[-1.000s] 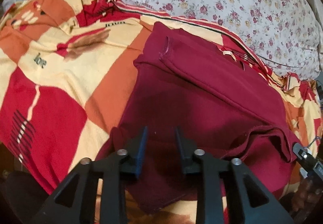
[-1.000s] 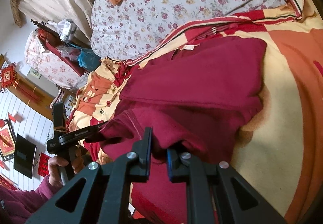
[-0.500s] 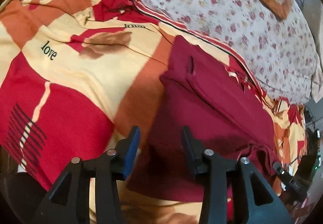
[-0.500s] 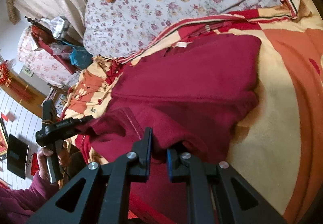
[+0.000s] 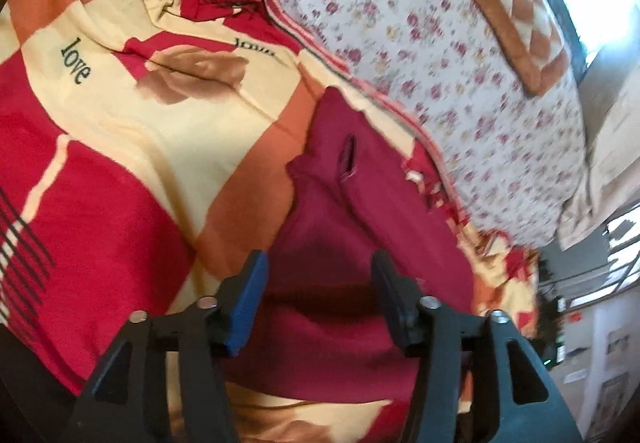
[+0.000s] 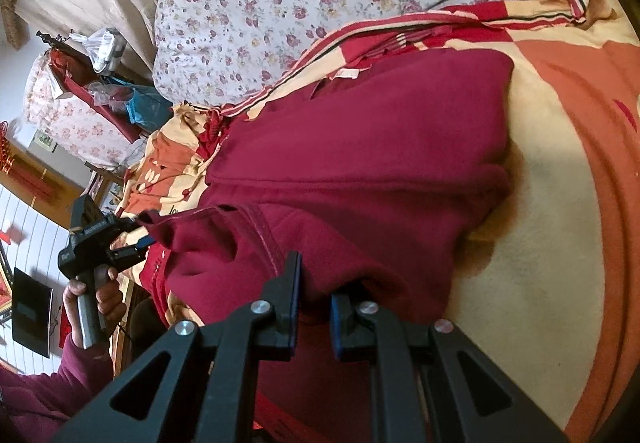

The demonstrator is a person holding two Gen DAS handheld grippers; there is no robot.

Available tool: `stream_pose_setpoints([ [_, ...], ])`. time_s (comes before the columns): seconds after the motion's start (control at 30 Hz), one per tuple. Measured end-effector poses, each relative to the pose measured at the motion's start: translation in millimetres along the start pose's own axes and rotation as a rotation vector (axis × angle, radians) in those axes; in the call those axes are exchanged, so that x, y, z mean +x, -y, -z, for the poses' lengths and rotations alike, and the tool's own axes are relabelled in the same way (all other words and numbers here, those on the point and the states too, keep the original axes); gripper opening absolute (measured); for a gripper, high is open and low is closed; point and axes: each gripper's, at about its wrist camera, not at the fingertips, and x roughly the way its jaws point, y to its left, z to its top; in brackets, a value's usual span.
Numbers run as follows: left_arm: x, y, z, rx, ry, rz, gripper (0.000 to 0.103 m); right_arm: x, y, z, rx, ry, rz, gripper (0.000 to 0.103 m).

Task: Fold small clothes

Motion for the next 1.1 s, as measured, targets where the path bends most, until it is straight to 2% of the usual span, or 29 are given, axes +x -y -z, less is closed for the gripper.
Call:
stream_pose_setpoints([
  [0.03,-0.4,1.1,-1.7,0.001,0.007,0.008,0.045,0.2,-0.4,0.2,-0.003,-0.001,-0.001,0.012],
  [0.1,1.0,5.0,-3.4,0.039,0.006,0.000,0.045,0.1,-1.5,0.9,-0.007,-0.002,-0.001,0.012],
  [0.2,2.3,11.3,-0.7,0.125,-0.022,-0.029,0.045,-1.9,-1.2,2.7,-0.006,0.000,-0.005,0.012],
  [0.33,9.5,17.9,1.6,0.250,-0.084,-0.012,0.045,-2.3,-1.3,3.0,-0.008,-0.003,-0.004,0.012],
  [0.5,30.3,24.2,-5.2,0.365,-0.093,-0.080,0.045,-1.4,1.1,4.5,0.002,-0.010,-0.002,0.012],
  [0.63,55.2,38.0,-5.0,0.518,-0.124,-0.147,0.045,1.7,4.3,5.4,0.019,-0.020,-0.001,0.012],
  [0.8,78.7,49.2,2.7,0.626,-0.175,-0.179,0.044,6.8,5.2,4.1,0.023,-0.033,0.006,0.012],
  [0.87,82.0,51.9,6.9,0.664,-0.161,-0.200,0.036,7.9,6.0,3.9,0.026,-0.035,0.007,0.012],
  [0.93,82.5,54.7,10.9,0.698,-0.143,-0.229,0.019,7.6,6.3,3.6,0.027,-0.034,0.008,0.012],
  [1.0,78.1,55.6,12.4,0.710,-0.109,-0.254,0.008,7.0,5.4,3.8,0.024,-0.028,0.013,0.012],
  [1.1,66.0,54.2,12.4,0.702,-0.065,-0.267,0.002,6.3,0.3,3.3,0.007,-0.015,0.029,0.012],
])
